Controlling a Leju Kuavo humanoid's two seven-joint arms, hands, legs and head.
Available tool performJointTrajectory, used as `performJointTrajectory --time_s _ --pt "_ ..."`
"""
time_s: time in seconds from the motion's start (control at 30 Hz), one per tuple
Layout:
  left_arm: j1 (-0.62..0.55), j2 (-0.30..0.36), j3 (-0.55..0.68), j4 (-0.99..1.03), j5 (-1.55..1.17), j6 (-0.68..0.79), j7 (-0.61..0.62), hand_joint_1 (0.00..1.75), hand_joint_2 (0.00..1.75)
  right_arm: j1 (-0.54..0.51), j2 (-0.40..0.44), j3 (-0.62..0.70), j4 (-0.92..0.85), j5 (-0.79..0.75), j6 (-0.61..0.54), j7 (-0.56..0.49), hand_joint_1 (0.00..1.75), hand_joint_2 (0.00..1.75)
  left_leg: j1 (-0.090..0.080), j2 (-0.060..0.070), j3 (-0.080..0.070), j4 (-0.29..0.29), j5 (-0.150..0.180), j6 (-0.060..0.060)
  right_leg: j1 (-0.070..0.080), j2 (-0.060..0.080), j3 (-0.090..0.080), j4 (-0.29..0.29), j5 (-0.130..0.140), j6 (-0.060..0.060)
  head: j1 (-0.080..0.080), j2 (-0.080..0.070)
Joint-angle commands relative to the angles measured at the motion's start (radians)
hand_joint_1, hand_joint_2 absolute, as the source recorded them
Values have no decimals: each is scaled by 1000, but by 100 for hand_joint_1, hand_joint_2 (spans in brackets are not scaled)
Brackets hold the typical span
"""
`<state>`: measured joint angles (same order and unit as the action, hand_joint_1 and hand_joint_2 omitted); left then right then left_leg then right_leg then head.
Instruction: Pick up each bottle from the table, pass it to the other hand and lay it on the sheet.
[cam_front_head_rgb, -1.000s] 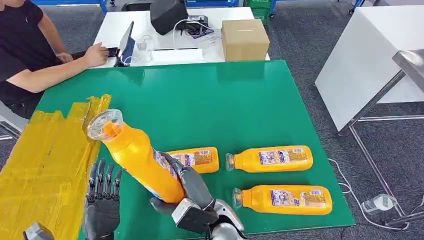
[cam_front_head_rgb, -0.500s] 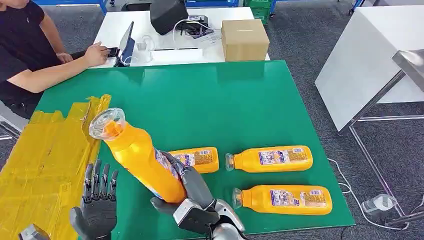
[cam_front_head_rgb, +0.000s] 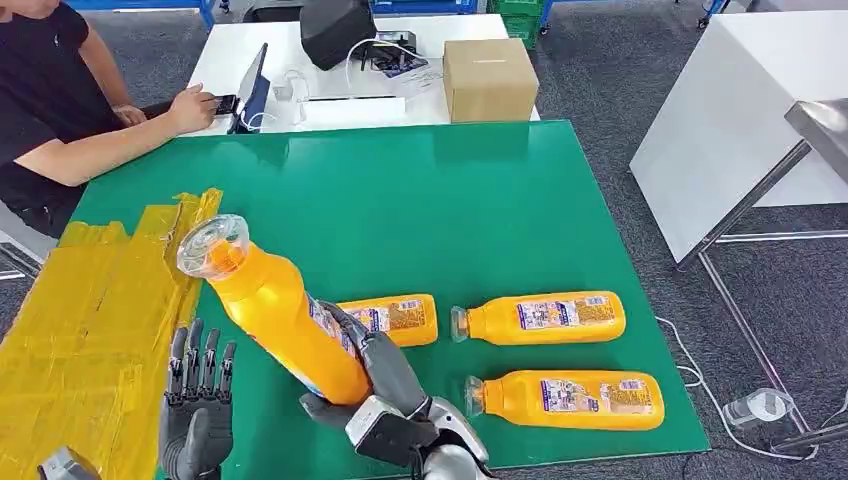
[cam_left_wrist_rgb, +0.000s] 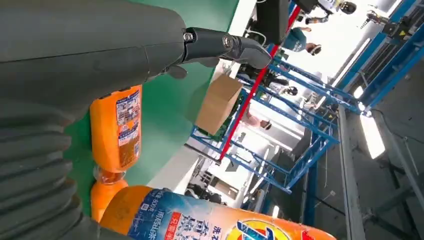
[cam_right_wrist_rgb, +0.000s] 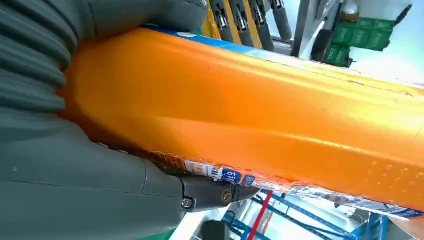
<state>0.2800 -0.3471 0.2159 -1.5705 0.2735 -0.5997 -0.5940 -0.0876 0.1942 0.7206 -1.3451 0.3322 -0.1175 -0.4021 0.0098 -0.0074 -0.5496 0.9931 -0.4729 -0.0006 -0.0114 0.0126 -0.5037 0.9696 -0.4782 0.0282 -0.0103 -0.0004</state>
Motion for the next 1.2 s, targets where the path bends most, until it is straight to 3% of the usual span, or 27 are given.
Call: performJointTrajectory --time_s 0.03,0.2,0.93,1.2 --pt "-1 -2 -175 9 -31 118 3 0 175 106 -91 -16 -81 52 2 3 175 175 1 -5 2 -1 0 1 1 -7 5 -3 -1 0 0 0" --pt "-64 2 -258 86 -47 153 6 0 175 169 -140 -12 -151 68 -12 9 175 175 0 -7 0 0 1 1 -1 -8 2 -3 -1 0 1 0" --pt "-90 29 -286 105 -10 182 0 0 175 126 -128 3 -111 99 6 38 175 175 -1 0 1 -1 0 0 -1 -1 1 -2 0 -1 0 0" --pt "-44 25 -238 34 9 186 -13 0 175 253 -273 -124 -388 97 -117 52 175 175 -1 -3 0 0 0 1 -1 -4 1 -1 -1 0 0 0"
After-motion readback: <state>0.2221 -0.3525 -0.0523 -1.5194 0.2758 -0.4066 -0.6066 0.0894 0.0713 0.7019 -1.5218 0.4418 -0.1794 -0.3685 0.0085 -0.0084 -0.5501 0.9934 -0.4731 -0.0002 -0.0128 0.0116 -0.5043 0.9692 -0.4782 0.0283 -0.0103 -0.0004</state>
